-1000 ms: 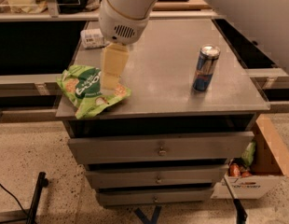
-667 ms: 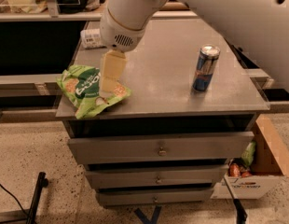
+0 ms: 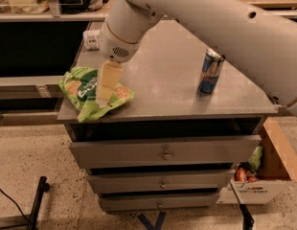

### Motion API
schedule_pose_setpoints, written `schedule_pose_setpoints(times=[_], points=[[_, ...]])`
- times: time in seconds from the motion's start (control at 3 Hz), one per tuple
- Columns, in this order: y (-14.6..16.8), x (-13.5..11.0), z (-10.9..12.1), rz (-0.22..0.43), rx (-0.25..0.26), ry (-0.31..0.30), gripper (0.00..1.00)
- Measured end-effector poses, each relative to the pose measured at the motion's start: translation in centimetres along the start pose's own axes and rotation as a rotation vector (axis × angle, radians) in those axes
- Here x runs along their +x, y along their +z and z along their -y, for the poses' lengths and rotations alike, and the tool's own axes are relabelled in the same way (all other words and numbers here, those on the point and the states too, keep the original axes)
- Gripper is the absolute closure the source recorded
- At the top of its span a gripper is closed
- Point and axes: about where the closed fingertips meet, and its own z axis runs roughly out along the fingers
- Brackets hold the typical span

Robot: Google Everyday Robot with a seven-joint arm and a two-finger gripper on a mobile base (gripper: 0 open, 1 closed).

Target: Pick green rice chip bag

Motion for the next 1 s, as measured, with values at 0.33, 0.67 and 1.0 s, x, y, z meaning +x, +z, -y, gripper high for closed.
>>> schedule_pose_setpoints(times=[0.33, 0.67, 1.0], points=[[2.3, -0.5, -0.3, 0.008, -0.037, 0.001, 0.0], [4.2, -0.4, -0.6, -0.017, -0.069, 0.024, 0.0], [5.7, 0.2, -0.9, -0.043, -0.103, 0.054, 0.0]])
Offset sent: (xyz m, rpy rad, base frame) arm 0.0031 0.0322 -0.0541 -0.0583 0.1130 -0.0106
